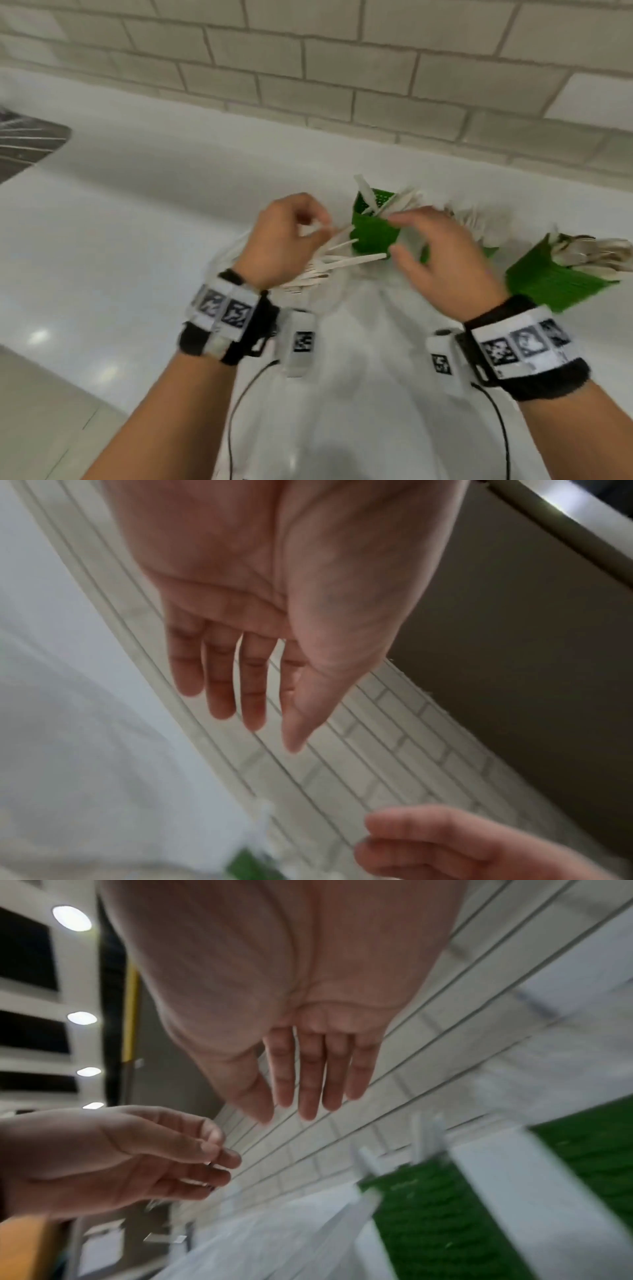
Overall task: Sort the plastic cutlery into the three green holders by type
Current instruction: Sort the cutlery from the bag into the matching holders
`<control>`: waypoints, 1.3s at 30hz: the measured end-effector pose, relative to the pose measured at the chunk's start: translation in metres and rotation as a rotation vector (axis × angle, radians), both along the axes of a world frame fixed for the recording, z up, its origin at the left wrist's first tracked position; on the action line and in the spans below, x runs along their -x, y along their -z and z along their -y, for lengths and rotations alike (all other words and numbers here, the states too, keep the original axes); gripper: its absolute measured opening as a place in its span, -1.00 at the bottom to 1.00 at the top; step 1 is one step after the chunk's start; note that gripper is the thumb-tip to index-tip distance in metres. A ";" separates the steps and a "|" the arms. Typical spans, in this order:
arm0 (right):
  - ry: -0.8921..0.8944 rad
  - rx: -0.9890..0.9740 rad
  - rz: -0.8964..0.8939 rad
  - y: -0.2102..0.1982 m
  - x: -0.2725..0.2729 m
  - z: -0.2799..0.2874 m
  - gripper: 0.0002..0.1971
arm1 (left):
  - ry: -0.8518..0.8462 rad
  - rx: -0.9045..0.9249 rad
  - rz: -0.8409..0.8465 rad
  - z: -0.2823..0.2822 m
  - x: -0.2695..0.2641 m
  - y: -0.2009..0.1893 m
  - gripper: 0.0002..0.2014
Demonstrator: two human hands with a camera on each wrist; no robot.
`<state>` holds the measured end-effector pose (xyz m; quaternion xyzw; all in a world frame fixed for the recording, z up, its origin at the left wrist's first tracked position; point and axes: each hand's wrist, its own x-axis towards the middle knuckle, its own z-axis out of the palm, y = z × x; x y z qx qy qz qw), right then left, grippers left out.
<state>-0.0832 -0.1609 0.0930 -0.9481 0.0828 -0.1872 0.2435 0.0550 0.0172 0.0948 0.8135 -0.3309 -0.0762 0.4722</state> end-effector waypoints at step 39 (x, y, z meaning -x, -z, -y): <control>0.069 -0.498 0.112 0.056 -0.115 -0.095 -0.97 | 0.147 0.083 -0.206 -0.084 -0.057 0.041 0.02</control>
